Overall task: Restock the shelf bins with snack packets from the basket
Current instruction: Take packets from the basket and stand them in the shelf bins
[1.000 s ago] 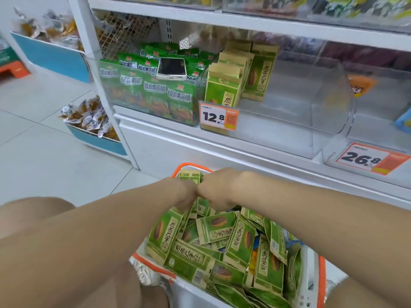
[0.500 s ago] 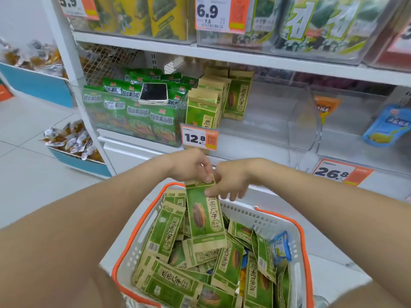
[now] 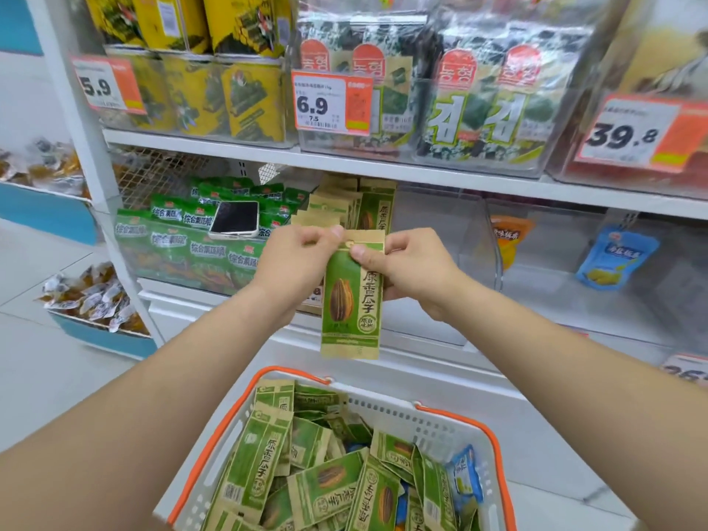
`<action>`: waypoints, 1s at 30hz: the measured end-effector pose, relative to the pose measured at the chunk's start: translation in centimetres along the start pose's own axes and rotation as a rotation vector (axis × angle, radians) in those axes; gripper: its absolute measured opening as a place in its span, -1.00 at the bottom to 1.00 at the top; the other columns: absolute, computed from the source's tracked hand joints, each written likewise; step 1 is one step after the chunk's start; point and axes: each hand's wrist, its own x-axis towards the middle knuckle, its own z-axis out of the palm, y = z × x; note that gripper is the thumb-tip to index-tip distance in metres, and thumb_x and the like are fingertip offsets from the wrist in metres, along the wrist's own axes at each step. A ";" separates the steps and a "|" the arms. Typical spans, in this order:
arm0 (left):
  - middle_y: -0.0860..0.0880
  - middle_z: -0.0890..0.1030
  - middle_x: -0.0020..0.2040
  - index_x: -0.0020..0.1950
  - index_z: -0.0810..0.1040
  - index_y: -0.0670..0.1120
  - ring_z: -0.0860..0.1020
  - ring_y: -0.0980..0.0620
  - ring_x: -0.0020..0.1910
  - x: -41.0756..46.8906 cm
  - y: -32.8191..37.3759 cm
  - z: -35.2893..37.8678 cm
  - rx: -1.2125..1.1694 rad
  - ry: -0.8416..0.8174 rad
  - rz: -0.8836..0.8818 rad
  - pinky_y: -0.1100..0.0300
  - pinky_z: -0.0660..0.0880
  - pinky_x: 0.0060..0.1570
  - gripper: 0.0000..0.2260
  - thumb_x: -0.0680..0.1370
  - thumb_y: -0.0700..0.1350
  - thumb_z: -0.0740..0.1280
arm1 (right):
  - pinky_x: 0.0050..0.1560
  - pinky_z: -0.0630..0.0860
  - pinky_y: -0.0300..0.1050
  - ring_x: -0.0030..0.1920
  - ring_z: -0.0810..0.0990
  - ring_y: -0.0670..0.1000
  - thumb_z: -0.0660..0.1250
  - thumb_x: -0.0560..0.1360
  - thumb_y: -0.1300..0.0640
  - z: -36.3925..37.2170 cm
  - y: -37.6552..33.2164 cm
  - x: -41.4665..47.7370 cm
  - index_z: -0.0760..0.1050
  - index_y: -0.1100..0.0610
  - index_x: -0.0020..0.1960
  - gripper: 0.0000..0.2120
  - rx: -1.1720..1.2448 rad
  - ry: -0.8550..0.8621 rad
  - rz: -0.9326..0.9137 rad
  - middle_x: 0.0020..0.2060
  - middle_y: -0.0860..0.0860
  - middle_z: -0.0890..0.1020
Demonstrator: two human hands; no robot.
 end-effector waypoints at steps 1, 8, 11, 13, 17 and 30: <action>-0.19 0.76 -0.07 0.01 0.74 -0.16 0.75 -0.17 -0.09 0.1 0.0 0.1 -0.030 0.009 -0.048 -0.06 0.71 -0.06 -0.69 0.69 0.05 0.35 | -0.34 0.66 -0.07 -0.20 0.77 0.11 0.55 0.52 0.10 0.0 -0.1 -0.1 0.63 0.42 0.03 -0.65 0.022 0.027 -0.004 -0.15 0.23 0.75; -0.12 0.73 -0.30 -0.23 0.74 -0.16 0.72 -0.17 -0.24 0.6 0.2 0.6 0.200 0.142 0.028 -0.14 0.64 -0.07 -0.54 0.64 0.17 0.38 | -0.28 0.68 -0.01 -0.19 0.77 0.14 0.45 0.61 0.05 0.4 -0.2 -0.7 0.57 0.49 0.14 -0.55 0.158 0.048 0.076 -0.12 0.25 0.75; -0.14 0.68 -0.36 -0.29 0.70 -0.19 0.66 -0.21 -0.28 1.0 0.0 1.3 0.317 0.278 0.114 -0.10 0.61 -0.14 -0.52 0.64 0.16 0.38 | -0.23 0.69 0.02 -0.16 0.78 0.17 0.43 0.60 -0.09 0.1 -0.6 -0.8 0.64 0.30 0.12 -0.58 0.108 -0.068 0.212 -0.15 0.19 0.76; -0.17 0.64 -0.40 -0.31 0.66 -0.22 0.61 -0.21 -0.32 1.4 -0.1 1.7 0.375 0.318 0.188 -0.02 0.54 -0.20 -0.49 0.65 0.15 0.37 | -0.11 0.72 0.07 -0.10 0.78 0.17 0.46 0.58 -0.07 -0.1 -0.7 -0.8 0.63 0.21 0.17 -0.64 0.066 -0.160 0.282 -0.10 0.17 0.77; -0.08 0.49 -0.49 -0.41 0.48 -0.16 0.49 -0.14 -0.41 2.3 0.1 1.9 0.544 0.301 0.283 0.01 0.30 -0.33 -0.44 0.69 0.15 0.29 | -0.14 0.71 0.02 -0.10 0.76 0.13 0.50 0.56 0.02 -1.1 -0.5 0.6 0.62 0.24 0.21 -0.66 0.028 -0.136 0.251 -0.06 0.12 0.76; -0.06 0.51 0.20 0.28 0.44 -0.04 0.44 -0.18 0.21 6.0 -2.5 1.2 1.182 0.344 0.550 -0.12 0.34 0.20 -0.46 0.43 0.23 0.43 | 0.22 0.56 0.21 0.17 0.61 0.28 0.19 0.69 -0.06 -2.7 3.0 9.8 0.39 0.14 0.29 -0.69 -0.326 0.413 0.044 0.13 0.20 0.64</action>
